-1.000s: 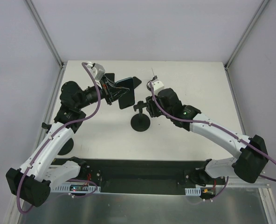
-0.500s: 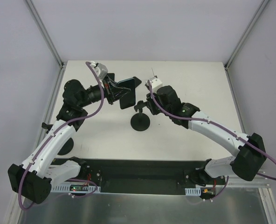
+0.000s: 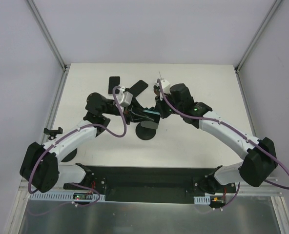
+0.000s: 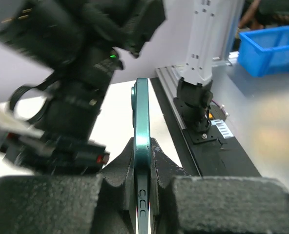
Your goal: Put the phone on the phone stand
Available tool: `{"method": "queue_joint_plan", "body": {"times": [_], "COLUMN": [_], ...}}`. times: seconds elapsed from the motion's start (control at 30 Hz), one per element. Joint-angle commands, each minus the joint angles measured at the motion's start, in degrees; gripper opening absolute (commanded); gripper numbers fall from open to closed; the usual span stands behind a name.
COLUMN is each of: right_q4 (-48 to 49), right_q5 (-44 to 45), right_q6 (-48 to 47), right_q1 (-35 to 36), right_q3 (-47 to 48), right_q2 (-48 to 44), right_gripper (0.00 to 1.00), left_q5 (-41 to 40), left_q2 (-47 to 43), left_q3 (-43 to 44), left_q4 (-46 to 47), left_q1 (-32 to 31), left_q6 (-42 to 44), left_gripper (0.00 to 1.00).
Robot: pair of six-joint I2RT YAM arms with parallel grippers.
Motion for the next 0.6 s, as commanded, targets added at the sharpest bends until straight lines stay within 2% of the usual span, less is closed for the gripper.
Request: {"method": "queue_joint_plan", "body": {"times": [0.0, 0.33, 0.57], "right_q4": [0.1, -0.3, -0.4], "right_q5": [-12.1, -19.6, -20.3], "right_q6": [-1.6, -2.3, -2.7], "right_q1": [-1.3, -5.2, -5.4], "right_q3": [4.0, 3.3, 3.8], "right_q2": [0.6, 1.1, 1.5], "right_gripper": [0.01, 0.01, 0.01], "left_q5": [7.3, 12.0, 12.3], "left_q2": [3.5, 16.4, 19.8], "left_q3": [6.3, 13.5, 14.4], "left_q4": [3.5, 3.1, 6.1], "left_q1": [-3.6, -3.7, -3.4], "left_q6": [12.9, 11.7, 8.0], "left_gripper": [0.0, 0.0, 0.0]}}
